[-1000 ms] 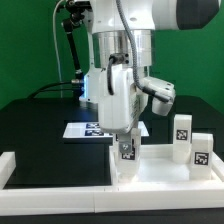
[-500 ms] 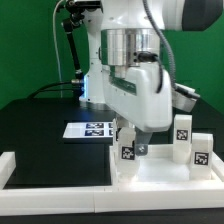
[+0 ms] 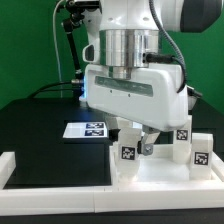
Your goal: Assemble square table
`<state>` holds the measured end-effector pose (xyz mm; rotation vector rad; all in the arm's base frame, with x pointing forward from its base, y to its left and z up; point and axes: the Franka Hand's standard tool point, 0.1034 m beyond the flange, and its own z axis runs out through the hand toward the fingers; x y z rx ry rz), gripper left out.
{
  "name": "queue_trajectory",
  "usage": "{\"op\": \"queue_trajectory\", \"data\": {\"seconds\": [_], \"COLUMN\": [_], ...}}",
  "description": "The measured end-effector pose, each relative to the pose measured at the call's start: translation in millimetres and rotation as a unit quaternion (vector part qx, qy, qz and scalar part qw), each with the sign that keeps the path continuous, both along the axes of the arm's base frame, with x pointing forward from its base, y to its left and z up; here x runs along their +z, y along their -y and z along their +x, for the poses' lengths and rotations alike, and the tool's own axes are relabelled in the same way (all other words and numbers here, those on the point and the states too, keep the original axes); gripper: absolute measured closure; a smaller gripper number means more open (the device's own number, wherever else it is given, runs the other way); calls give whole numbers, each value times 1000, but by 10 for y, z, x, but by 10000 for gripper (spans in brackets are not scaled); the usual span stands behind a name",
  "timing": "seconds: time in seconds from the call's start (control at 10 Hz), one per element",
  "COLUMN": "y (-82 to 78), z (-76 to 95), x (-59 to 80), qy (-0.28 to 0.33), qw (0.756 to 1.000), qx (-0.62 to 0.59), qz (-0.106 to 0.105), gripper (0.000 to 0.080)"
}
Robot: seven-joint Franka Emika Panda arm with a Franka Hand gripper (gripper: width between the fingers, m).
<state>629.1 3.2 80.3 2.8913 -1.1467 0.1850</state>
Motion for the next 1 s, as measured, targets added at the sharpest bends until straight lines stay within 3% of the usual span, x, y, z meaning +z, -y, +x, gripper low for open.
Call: {"op": "queue_trajectory", "data": {"seconds": [0.1, 0.4, 0.6, 0.9, 1.0], "y": [-37, -15, -18, -14, 46], "z": [0, 2, 0, -3, -6], "x": [-18, -18, -23, -28, -31], "qy": [3, 3, 6, 15, 21], "qw": [999, 999, 1000, 992, 974], "qx": [51, 52, 2, -128, -221], "qz": [-9, -9, -3, 14, 43], "gripper": [150, 173, 512, 508, 508]}}
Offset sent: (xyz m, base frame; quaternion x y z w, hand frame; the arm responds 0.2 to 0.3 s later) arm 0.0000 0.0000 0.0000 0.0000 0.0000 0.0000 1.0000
